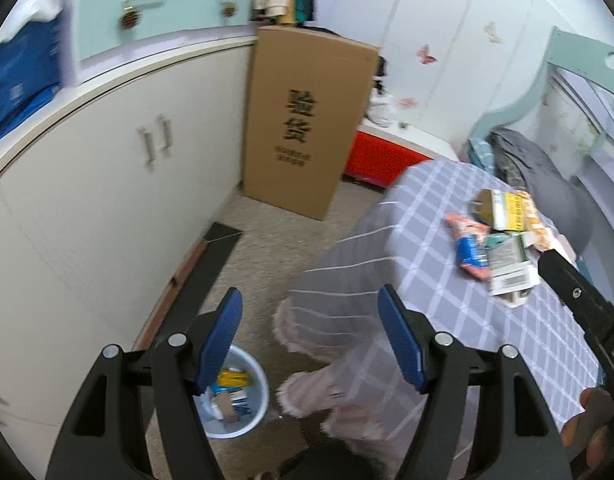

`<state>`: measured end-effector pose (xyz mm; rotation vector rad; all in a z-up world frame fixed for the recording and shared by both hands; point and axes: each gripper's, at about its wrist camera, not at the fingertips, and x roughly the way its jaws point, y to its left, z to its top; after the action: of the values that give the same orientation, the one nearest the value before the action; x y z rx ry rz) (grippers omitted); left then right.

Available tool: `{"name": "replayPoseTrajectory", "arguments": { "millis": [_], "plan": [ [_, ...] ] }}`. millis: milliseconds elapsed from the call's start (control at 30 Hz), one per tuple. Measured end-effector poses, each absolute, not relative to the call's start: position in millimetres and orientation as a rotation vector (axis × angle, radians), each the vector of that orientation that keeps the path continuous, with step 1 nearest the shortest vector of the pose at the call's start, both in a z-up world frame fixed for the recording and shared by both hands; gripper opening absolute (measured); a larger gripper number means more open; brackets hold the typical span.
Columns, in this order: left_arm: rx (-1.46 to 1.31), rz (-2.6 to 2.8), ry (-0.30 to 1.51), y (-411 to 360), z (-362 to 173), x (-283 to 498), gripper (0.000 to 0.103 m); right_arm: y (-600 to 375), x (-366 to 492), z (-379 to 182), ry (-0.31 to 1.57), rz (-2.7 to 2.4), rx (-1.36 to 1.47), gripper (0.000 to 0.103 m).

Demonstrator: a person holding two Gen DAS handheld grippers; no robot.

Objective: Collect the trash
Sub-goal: 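Grasp the orange-blue snack packet with the left tool while the right tool grasps the white box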

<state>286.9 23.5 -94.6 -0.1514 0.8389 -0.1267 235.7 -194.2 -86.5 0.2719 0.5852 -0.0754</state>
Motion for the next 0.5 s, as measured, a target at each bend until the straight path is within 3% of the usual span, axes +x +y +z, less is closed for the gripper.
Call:
{"name": "replayPoseTrajectory", "arguments": {
  "millis": [400, 467, 500],
  "plan": [
    [-0.082, -0.23, 0.876, -70.5, -101.9, 329.1, 0.072, -265.4, 293.5, -138.4, 0.772, -0.05, 0.432, 0.079],
    [-0.078, -0.243, 0.886, -81.4, -105.0, 334.3, 0.072, -271.2, 298.0, -145.1, 0.798, -0.032, 0.443, 0.07],
    [-0.073, -0.254, 0.891, -88.7, -106.7, 337.3, 0.073, -274.5, 299.6, -148.2, 0.804, -0.011, 0.453, 0.057]
  ]
}}
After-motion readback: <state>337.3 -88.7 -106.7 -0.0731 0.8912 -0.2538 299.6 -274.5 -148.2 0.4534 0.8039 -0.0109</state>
